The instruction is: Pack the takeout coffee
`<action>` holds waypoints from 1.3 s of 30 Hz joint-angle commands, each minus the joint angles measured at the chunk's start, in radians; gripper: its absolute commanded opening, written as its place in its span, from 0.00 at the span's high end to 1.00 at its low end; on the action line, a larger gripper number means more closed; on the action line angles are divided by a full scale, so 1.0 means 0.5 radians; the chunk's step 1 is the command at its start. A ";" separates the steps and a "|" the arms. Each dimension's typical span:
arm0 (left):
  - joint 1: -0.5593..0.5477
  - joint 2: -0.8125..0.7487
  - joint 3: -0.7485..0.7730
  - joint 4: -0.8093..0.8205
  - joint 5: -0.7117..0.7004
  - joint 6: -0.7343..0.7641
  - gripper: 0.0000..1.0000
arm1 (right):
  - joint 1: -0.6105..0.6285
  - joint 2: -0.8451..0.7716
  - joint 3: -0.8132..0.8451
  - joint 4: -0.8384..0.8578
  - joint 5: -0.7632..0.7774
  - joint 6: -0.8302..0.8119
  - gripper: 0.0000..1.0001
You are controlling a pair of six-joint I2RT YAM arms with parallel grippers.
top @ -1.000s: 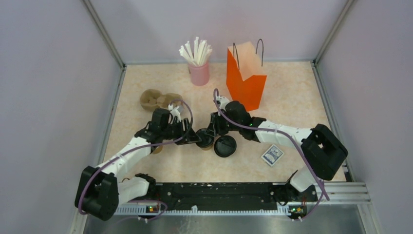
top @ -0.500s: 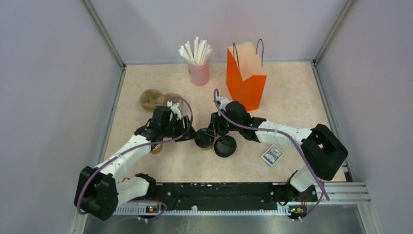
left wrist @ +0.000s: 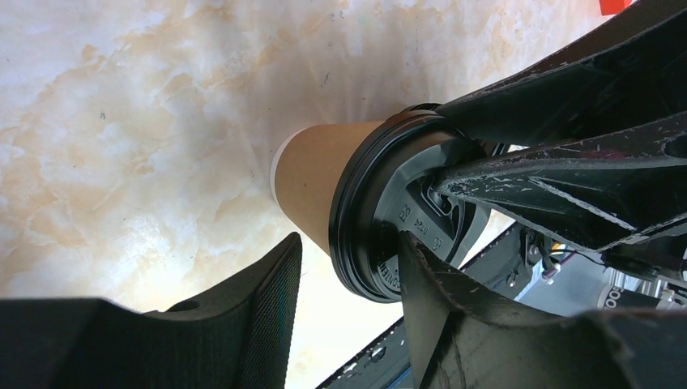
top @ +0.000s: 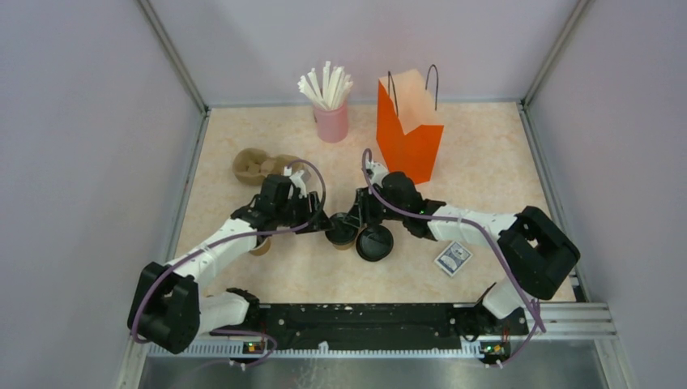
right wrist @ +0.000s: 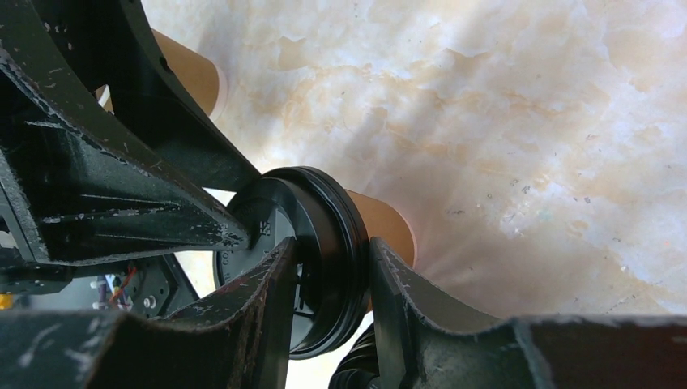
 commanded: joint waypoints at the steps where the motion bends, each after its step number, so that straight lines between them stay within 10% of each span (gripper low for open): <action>1: -0.029 0.066 0.031 -0.029 -0.221 0.054 0.48 | -0.007 0.017 -0.113 -0.021 -0.044 0.006 0.64; 18: -0.048 0.098 0.007 -0.039 -0.274 0.063 0.50 | -0.098 0.055 -0.307 0.272 -0.189 0.166 0.63; 39: -0.081 0.175 0.048 0.010 -0.214 0.072 0.51 | -0.103 -0.235 0.189 -0.211 -0.049 0.019 0.50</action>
